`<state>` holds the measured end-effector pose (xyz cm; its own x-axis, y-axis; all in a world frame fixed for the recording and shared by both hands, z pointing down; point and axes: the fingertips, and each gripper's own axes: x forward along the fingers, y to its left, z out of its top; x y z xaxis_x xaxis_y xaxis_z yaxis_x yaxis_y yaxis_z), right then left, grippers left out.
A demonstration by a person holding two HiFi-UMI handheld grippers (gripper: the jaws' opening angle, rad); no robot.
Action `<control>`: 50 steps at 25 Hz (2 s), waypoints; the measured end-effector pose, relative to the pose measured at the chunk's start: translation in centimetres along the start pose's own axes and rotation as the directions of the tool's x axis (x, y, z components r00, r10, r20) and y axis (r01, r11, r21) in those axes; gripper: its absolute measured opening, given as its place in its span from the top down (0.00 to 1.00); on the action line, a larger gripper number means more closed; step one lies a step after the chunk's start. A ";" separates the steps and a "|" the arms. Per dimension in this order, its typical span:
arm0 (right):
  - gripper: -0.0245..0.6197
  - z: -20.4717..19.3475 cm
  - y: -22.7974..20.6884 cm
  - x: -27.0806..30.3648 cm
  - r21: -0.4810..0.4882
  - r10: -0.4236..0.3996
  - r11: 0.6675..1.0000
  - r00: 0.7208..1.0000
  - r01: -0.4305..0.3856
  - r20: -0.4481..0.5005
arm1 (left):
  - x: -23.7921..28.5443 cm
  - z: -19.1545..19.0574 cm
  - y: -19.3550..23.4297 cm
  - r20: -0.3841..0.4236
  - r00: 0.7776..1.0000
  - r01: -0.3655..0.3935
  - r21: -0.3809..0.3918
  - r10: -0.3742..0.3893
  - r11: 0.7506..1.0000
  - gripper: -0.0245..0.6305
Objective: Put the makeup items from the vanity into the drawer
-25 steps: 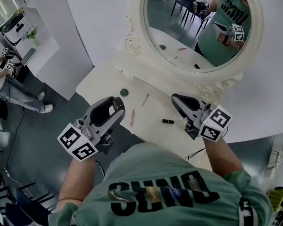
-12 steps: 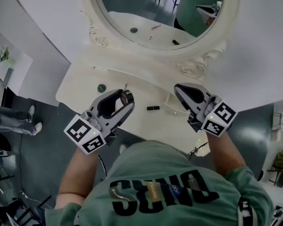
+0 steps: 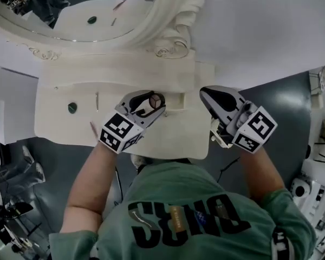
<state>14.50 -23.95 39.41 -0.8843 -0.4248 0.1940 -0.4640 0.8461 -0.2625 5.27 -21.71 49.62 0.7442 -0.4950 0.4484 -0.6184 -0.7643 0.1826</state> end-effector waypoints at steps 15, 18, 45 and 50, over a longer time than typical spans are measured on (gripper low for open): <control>0.95 -8.3 -5.0 -5.8 0.166 -0.051 0.985 0.999 0.053 -0.014 | 10.1 -9.3 -1.4 -0.501 0.865 0.114 0.149 -0.024 0.982 0.62; 0.95 -8.8 -5.1 -6.0 0.178 -0.050 0.983 0.999 0.051 -0.013 | 10.2 -9.4 -1.3 -0.512 0.858 0.105 0.094 -0.043 0.990 0.61; 0.95 -7.3 -3.2 -6.6 0.166 -0.043 0.985 0.999 0.041 0.008 | 8.2 -7.7 -1.5 -0.428 0.904 0.027 0.014 -0.018 1.000 0.61; 0.95 -7.2 -2.5 -6.3 0.159 -0.036 0.987 0.999 0.034 0.008 | 7.5 -7.7 -1.5 -0.417 0.909 0.016 0.010 -0.010 1.000 0.61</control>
<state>21.56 -21.06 45.62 -0.8674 -0.4575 0.1956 -0.4965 0.7691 -0.4025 9.80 -21.12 59.47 0.5777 -0.2698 0.7704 -0.6038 -0.7763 0.1809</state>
